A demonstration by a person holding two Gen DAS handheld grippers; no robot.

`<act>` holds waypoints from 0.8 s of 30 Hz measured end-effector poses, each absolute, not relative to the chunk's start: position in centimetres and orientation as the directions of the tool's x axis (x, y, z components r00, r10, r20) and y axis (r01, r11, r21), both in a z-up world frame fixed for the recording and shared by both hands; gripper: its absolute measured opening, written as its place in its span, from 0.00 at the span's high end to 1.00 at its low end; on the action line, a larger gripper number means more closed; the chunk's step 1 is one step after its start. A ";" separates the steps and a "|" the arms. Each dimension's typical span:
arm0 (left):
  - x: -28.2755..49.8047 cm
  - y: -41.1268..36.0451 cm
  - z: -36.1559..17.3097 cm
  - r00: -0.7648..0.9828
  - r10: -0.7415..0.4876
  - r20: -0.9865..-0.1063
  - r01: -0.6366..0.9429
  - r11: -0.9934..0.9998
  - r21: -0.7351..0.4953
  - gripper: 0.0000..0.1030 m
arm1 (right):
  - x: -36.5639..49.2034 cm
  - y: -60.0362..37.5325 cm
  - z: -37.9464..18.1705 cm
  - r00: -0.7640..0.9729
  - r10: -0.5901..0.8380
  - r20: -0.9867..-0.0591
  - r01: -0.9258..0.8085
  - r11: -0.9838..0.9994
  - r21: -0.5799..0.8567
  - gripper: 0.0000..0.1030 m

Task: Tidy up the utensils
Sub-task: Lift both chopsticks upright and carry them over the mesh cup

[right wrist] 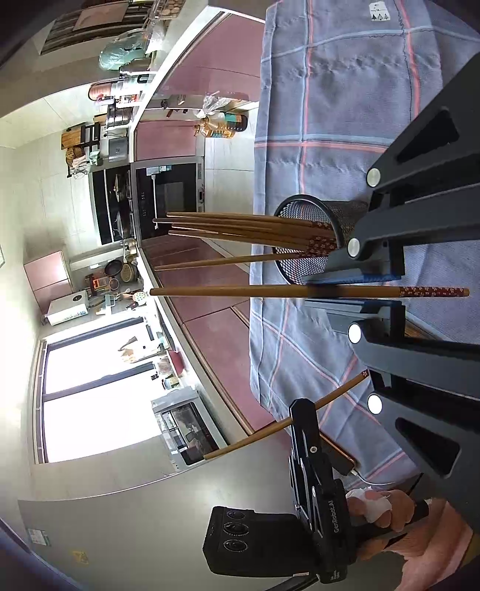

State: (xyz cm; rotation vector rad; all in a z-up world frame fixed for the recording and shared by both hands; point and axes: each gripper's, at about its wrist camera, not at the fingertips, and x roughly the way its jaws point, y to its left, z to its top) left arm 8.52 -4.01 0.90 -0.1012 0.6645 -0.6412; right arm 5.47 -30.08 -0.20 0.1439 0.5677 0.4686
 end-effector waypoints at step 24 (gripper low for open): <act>11.3 -6.9 7.4 0.663 -0.627 -0.408 0.574 0.776 -0.261 0.93 | 8.8 -30.5 4.5 0.817 0.447 -0.364 -0.389 0.894 0.225 0.94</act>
